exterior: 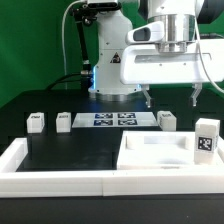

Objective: Assemble square table

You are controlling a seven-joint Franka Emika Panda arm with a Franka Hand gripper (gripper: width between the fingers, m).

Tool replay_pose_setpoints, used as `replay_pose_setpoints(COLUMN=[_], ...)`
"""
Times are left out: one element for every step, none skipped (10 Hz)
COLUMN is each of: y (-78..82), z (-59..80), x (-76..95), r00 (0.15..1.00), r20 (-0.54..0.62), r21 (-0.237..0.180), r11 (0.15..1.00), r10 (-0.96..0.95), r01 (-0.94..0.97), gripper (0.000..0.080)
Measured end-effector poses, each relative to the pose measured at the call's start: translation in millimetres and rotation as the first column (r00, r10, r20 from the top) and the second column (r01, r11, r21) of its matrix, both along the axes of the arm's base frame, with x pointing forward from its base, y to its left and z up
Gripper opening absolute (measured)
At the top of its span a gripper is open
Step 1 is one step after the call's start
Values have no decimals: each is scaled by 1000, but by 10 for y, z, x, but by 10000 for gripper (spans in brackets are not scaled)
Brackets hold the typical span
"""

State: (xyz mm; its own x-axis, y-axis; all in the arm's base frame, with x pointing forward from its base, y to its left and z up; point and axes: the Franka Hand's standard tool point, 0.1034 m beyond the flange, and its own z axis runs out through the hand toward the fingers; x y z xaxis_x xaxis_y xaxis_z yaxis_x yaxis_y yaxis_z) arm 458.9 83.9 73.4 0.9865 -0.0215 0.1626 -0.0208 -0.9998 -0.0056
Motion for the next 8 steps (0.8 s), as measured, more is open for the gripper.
replay_pose_setpoints(y=[-6, -9, 16, 97, 154, 155, 129, 143], z=[-16, -34, -54, -90, -135, -151, -158, -170], x=[-51, -99, -168, -275, -406, -490, -494, -500], r00=[1000, 1000, 1000, 999, 998, 998, 998, 997], r20=[-5, -10, -7, 9, 8, 4, 1, -28], r21=[-1, -3, -5, -10, -14, -16, -18, -13], r11=[1000, 1000, 1000, 999, 998, 998, 998, 998], r10=[1, 3, 9, 34, 55, 66, 67, 65], r01=[-1, -3, -9, -34, -55, -66, -67, -65], gripper=[649, 649, 649, 649, 649, 649, 649, 649])
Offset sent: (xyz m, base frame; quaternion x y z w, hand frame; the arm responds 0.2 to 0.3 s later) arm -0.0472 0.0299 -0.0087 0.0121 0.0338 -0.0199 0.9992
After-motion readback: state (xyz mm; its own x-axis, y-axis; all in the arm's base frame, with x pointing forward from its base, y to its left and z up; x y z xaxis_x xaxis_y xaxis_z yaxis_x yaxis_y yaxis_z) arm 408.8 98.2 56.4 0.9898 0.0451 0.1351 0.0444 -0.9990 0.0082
